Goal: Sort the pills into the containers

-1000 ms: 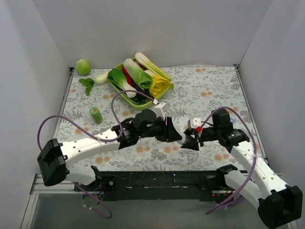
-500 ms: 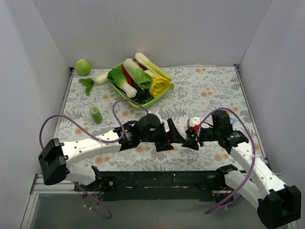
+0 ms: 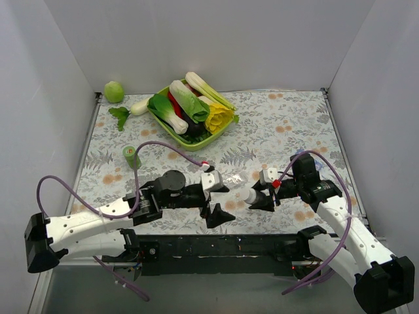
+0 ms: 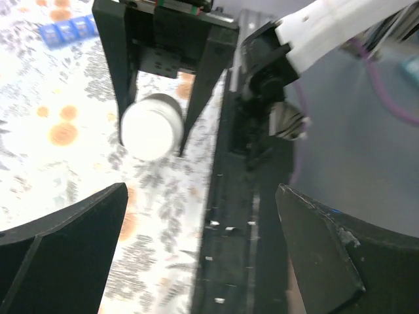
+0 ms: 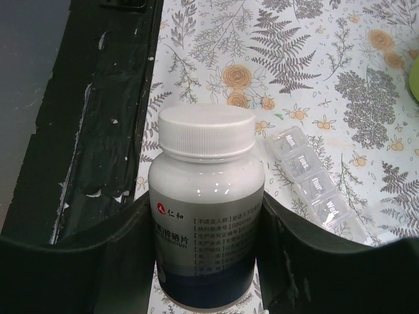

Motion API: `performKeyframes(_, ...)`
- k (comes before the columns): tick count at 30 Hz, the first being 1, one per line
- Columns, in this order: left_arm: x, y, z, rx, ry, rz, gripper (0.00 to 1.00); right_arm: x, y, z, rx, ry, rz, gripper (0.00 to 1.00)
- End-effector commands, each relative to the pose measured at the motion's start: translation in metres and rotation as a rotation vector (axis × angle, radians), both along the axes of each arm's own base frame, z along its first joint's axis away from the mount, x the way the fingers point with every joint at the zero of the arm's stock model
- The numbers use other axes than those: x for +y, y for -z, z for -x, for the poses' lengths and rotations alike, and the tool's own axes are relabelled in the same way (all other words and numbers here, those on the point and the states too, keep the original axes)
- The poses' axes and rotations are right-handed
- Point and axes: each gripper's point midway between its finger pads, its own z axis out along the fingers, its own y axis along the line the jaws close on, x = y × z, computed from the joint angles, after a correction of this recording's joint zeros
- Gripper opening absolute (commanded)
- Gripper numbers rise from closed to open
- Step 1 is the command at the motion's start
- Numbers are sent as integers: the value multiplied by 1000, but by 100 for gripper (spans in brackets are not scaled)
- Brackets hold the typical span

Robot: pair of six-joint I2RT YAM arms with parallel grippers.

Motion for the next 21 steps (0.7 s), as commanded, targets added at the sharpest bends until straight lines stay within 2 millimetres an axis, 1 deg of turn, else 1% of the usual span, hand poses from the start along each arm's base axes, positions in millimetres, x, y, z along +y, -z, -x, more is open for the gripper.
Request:
performKeyframes(1,-24,-4,-28,-387,62,-37,98,3,-18,4,-49,-52,-46,1)
performKeyframes(3,-38,-1,-34,-404,79,-60,98,3,-18,4,-47,-52,-46,1)
performKeyframes(5,-45,-1,-37,-411,81,-58,98,3,-18,4,-45,-53,-46,1)
performKeyframes(6,-49,2,-40,-410,78,-65,98,3,-18,4,-44,-53,-45,1)
performKeyframes(9,-55,3,-44,-410,68,-71,97,3,-19,4,-45,-53,-46,1)
performKeyframes(10,-57,8,-44,-402,70,-84,94,3,-18,4,-42,-53,-45,1)
performKeyframes(12,-59,12,-45,-387,68,-92,90,3,-17,5,-42,-53,-45,1)
performKeyframes(13,-60,14,-45,-376,71,-98,88,3,-17,4,-42,-52,-45,1)
performKeyframes(14,-61,15,-45,-368,72,-100,82,2,-17,4,-41,-51,-43,1)
performKeyframes(16,-63,16,-44,-357,78,-101,78,3,-16,5,-41,-52,-43,1)
performKeyframes(18,-65,20,-43,-339,81,-108,70,3,-16,5,-41,-52,-44,1)
performKeyframes(20,-66,24,-43,-317,82,-114,59,2,-16,5,-40,-50,-44,1)
performKeyframes(21,-67,25,-43,-309,80,-118,49,3,-16,5,-37,-51,-43,1)
